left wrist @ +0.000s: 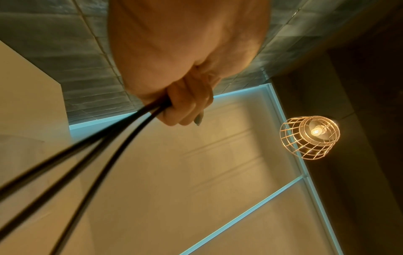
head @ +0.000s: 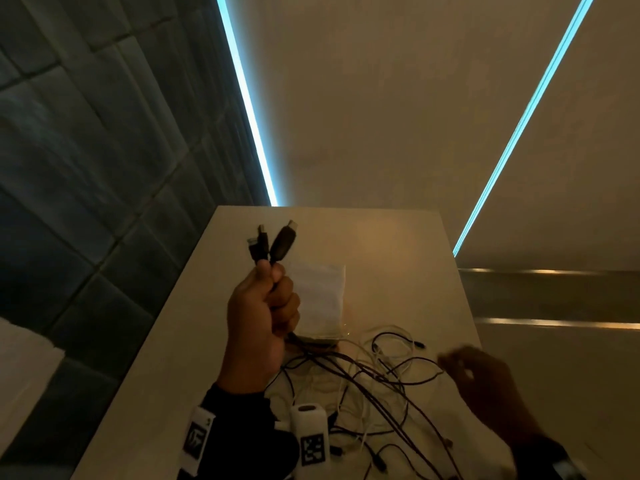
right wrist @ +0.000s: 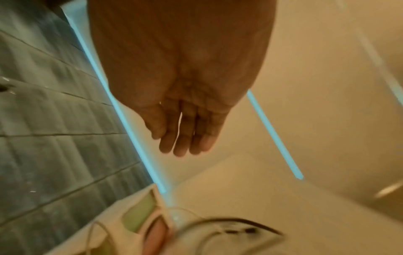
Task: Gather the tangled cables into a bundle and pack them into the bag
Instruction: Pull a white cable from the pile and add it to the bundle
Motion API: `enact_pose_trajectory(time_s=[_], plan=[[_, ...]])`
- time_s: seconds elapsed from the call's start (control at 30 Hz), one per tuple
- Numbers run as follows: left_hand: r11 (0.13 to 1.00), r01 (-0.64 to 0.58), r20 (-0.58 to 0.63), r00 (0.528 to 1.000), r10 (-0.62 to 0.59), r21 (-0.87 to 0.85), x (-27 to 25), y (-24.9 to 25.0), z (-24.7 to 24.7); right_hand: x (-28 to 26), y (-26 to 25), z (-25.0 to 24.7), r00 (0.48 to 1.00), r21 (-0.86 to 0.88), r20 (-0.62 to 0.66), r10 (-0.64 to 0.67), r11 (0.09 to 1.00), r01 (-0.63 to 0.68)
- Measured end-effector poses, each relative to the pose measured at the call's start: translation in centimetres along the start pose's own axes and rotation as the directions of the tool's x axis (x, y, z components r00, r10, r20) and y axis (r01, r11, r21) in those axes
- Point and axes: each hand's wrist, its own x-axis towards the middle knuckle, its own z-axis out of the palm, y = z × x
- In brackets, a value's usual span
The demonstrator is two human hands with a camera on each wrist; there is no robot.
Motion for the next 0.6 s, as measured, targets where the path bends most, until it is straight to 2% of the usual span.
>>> enact_pose_trajectory(time_s=[0.03,0.1,0.17,0.23,0.27,0.33,0.47,0.53,0.6], plan=[[1.000,0.009,-0.001,1.000,-0.009,0.014,0.0,-0.3,0.1,2.2,-2.2,1.5,0.990,0.053,-0.045,-0.131,0.990,0.133],[0.999,0.020,-0.004,1.000,-0.020,0.028,0.1,-0.6,0.2,7.0,-3.9,4.5,0.982,-0.056,0.026,-0.186,0.981,0.187],[0.999,0.031,-0.009,0.999,-0.031,0.033,0.2,-0.9,0.2,10.5,-3.9,7.6,0.964,-0.193,0.266,-0.030,0.978,0.084],[0.998,0.048,-0.021,0.999,-0.047,0.047,0.1,-1.2,0.1,11.4,-2.4,10.3,0.868,-0.404,0.452,0.204,0.915,-0.005],[0.996,0.058,-0.034,0.998,-0.056,0.061,0.0,-1.4,0.0,11.3,-1.9,11.2,0.822,-0.461,0.491,0.289,0.887,-0.037],[0.994,0.057,-0.086,0.995,-0.049,0.089,0.0,-1.8,-0.2,10.8,-1.1,12.5,0.778,-0.482,0.505,0.374,0.870,-0.106],[0.992,0.047,-0.154,0.988,-0.029,0.113,0.4,-2.4,-0.9,10.3,-0.6,13.7,0.790,-0.488,0.493,0.365,0.867,-0.096],[0.991,0.065,-0.140,0.989,-0.049,0.119,0.5,-2.6,-1.0,9.9,-0.7,13.5,0.817,-0.429,0.481,0.317,0.898,-0.095],[0.988,0.075,-0.134,0.989,-0.057,0.138,0.6,-2.9,-1.0,9.5,-0.9,12.9,0.875,-0.270,0.436,0.211,0.958,-0.097]])
